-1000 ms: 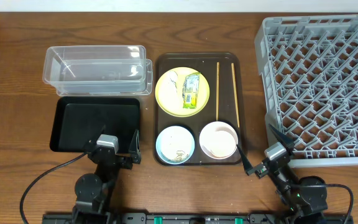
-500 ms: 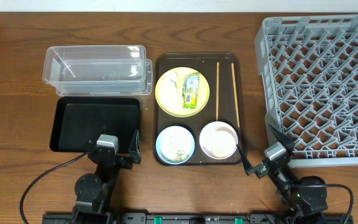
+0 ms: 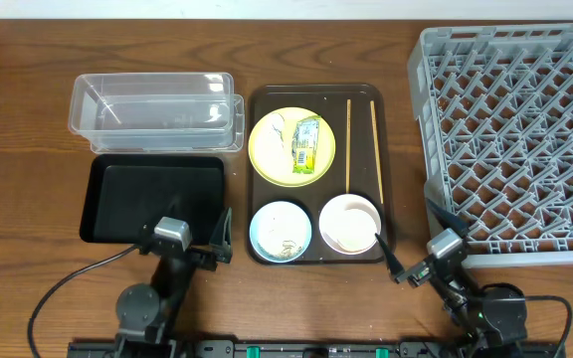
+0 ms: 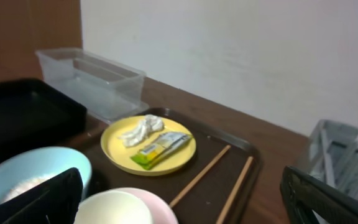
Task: Sort waste into correct bins and load items into the dishwasher rack
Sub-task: 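Reach the left gripper to the white paper cup in the pink bowl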
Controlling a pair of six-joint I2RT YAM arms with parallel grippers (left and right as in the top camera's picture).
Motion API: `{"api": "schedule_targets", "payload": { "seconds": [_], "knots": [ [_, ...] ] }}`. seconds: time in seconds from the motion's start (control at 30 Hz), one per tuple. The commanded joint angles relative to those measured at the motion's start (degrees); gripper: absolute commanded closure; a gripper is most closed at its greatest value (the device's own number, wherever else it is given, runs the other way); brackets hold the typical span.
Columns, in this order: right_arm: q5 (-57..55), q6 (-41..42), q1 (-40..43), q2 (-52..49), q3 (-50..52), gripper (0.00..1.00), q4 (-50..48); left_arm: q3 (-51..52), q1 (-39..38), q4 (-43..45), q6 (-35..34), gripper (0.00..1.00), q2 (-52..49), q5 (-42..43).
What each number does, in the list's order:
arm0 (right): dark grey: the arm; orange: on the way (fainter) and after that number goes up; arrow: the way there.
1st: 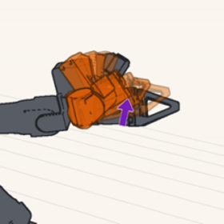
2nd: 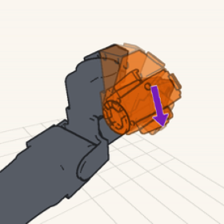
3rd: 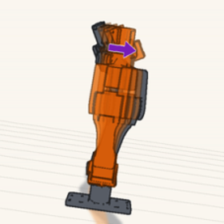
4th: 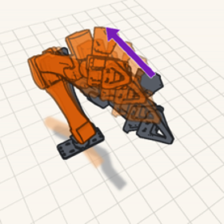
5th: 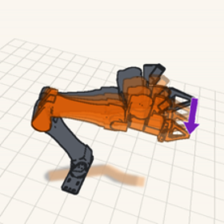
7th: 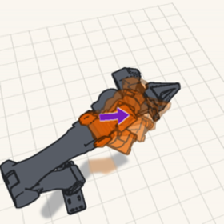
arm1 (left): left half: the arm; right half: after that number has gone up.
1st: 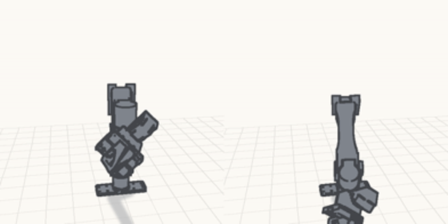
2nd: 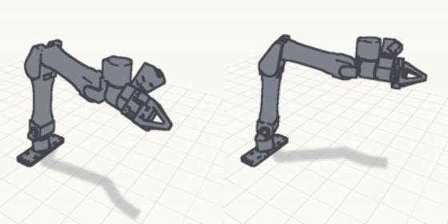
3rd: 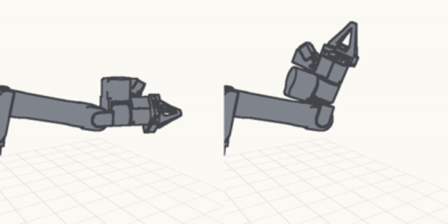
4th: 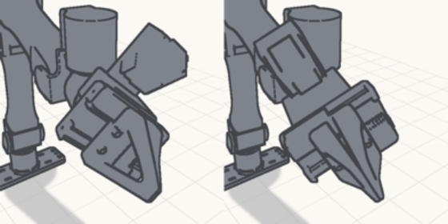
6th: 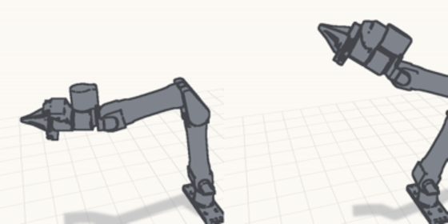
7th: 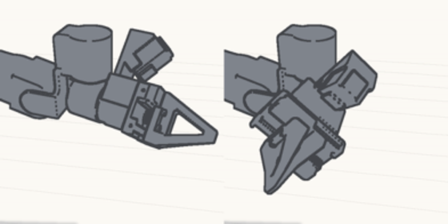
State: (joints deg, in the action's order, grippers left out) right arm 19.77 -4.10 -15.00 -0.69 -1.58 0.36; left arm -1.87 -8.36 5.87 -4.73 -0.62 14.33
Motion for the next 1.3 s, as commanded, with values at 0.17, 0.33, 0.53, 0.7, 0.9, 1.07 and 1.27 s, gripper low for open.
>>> {"api": "schedule_targets", "payload": {
  "seconds": [0.17,0.33,0.53,0.7,0.9,1.07,1.27],
  "knots": [
    [0.87,8.37,0.37,-7.69,-17.97,0.01,9.94,-19.3,0.2,-12.33,-5.46,0.05,-6.1,3.87],
    [0.85,8.35,0.37,-23.76,-36.24,0.01,29.22,-35.5,0.2,-27.87,-5.46,0.05,-21.88,6.69],
    [1.01,6.62,0.35,-43.8,-56.65,0.01,46.6,-56.37,0.2,-50.69,-5.44,0.05,-44.13,9.94],
    [4.74,7.08,0.35,-53.27,-64.63,0.01,52.04,-65.44,0.2,-59.69,-7.48,0.05,-54.62,16.39],
    [0.02,17.16,0.61,-57.88,-65.07,0.01,51.52,-65.48,-3.56,-58.73,-8.92,0.09,-61.77,25.24],
    [-13.07,38.4,4.22,-59.21,-65.07,0.01,55.93,-65.42,-15.8,-58.62,-10.93,0.21,-68.52,12.39],
    [-11.1,36.39,7.78,-59.17,-65.07,0.01,56.46,-65.42,-30.73,-53.27,-17.35,0.27,-78.73,-0.61]
  ]
}}
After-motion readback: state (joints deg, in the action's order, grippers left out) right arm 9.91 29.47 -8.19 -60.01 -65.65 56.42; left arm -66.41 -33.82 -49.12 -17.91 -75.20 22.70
